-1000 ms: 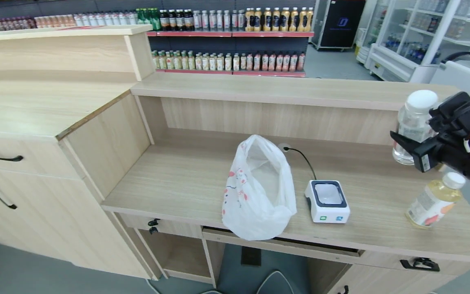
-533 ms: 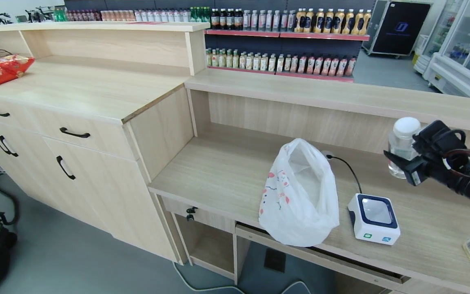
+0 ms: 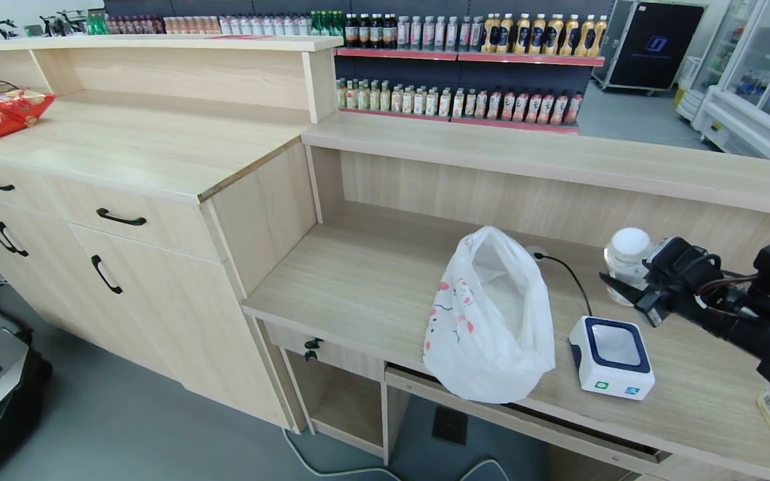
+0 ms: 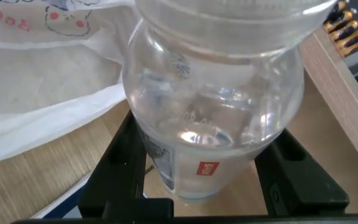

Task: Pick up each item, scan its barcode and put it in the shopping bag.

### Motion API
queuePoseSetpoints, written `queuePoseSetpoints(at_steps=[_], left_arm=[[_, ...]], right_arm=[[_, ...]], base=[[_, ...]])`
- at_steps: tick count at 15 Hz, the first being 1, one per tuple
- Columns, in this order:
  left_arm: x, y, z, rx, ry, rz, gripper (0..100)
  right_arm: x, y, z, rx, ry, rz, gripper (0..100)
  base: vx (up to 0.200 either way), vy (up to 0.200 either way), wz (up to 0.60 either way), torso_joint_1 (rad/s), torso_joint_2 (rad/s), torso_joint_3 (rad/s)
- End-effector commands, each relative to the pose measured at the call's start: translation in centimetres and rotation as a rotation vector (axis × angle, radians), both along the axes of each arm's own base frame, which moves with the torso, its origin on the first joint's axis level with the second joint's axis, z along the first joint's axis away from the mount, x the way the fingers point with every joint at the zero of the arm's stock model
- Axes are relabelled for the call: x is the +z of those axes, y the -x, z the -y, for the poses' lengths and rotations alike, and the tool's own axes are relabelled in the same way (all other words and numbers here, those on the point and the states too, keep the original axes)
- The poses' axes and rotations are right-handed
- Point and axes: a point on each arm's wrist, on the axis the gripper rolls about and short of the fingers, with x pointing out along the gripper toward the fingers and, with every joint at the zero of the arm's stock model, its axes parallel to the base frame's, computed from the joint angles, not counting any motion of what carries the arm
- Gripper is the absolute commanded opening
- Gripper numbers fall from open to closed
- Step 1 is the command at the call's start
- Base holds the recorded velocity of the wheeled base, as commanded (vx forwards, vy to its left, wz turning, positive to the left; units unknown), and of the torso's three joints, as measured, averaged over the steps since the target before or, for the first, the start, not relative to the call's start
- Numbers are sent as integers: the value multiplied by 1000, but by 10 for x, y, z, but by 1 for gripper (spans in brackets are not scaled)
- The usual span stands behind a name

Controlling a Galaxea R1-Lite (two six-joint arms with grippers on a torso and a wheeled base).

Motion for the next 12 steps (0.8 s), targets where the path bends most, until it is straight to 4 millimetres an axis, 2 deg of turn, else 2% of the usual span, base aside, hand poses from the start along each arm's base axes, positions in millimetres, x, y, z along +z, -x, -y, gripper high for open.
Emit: queuePoseSetpoints(at_steps=[1,12], left_arm=[[0,0,0,0,0,0,0],[0,0,0,0,0,0,0]], right_arm=[[-10,-4,2,3,5,-21,0],[-40,-18,6,66,13,38,0]], base=[[0,0,0,0,0,0],[0,0,0,0,0,0]])
